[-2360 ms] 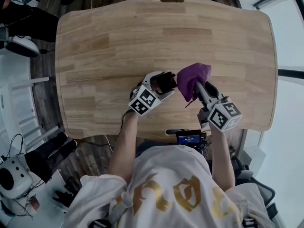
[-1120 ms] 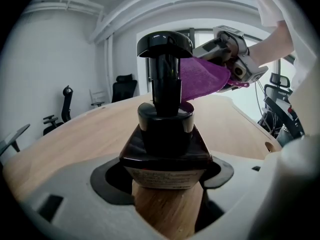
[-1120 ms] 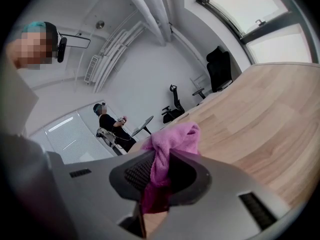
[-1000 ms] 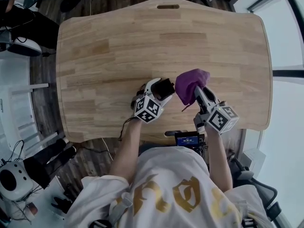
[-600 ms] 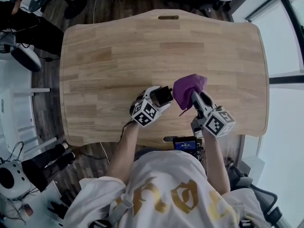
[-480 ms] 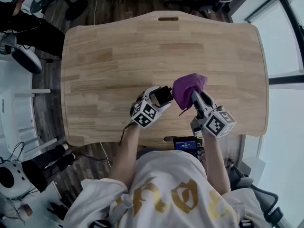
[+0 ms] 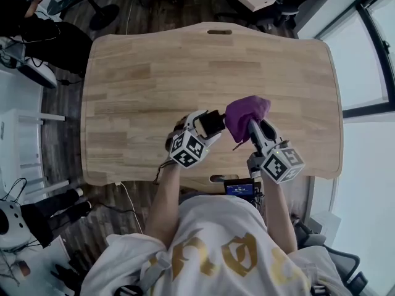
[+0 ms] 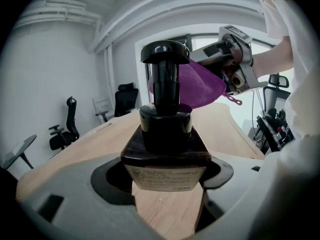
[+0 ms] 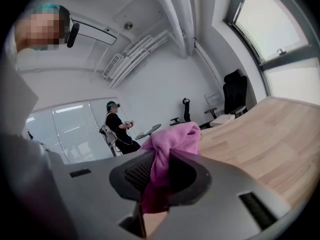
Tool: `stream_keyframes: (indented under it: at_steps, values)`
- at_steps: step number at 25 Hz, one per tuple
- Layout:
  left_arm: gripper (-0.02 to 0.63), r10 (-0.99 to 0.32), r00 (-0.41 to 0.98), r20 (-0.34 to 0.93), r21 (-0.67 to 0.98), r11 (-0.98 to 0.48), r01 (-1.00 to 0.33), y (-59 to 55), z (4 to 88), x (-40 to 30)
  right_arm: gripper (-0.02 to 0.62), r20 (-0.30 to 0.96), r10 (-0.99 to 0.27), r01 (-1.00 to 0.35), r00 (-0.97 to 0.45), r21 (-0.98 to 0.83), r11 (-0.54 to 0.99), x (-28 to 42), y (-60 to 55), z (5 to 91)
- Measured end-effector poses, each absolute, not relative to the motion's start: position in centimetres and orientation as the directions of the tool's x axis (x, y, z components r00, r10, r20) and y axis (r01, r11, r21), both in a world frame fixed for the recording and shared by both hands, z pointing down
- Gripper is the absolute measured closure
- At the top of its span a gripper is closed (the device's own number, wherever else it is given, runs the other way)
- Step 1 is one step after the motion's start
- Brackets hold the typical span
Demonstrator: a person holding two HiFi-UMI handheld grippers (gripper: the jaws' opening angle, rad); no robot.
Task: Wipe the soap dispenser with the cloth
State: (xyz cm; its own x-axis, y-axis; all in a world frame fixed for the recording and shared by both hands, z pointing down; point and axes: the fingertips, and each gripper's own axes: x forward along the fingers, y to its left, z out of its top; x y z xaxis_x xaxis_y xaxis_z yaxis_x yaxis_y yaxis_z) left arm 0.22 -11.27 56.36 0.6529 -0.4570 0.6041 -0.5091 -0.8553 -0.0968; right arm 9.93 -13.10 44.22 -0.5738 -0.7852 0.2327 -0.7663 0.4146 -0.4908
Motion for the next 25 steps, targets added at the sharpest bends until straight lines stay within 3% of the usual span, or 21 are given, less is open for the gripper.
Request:
stream_keyframes:
  at_steps: [4,8,11,19,25]
  values:
    - [0.264,-0.463,0.643,0.611,-0.094,-0.848,-0.521,-10.5,56.0,-0.1,0.525,0.179,-0.826,-0.811,-0.535,-0.383,0.442,9.6,-12.6,40.6]
    - [0.264,-0.466,0.646,0.605,-0.082,-0.843,-0.532,-9.9,55.4,-0.4,0.525,0.095,-0.837,-0.839,-0.539,-0.141,0.525,7.5,-11.1,35.8]
    - [0.264,-0.461,0.666,0.587,-0.067,-0.847,-0.527,-9.6,54.7,-0.1,0.525,0.111,-0.817,-0.824,-0.565,-0.023,0.567,5.5,-10.3,35.2]
    - [0.264,-0.438,0.665,0.605,-0.081,-0.865,-0.496,-8.7,54.1,0.4,0.523,0.172,-0.753,-0.756,-0.636,0.061,0.652,1.2,-9.3,36.6]
    - [0.264,-0.446,0.684,0.578,-0.079,-0.864,-0.497,-9.0,52.8,0.9,0.523,0.187,-0.709,-0.719,-0.680,0.022,0.695,0.7,-8.7,36.9]
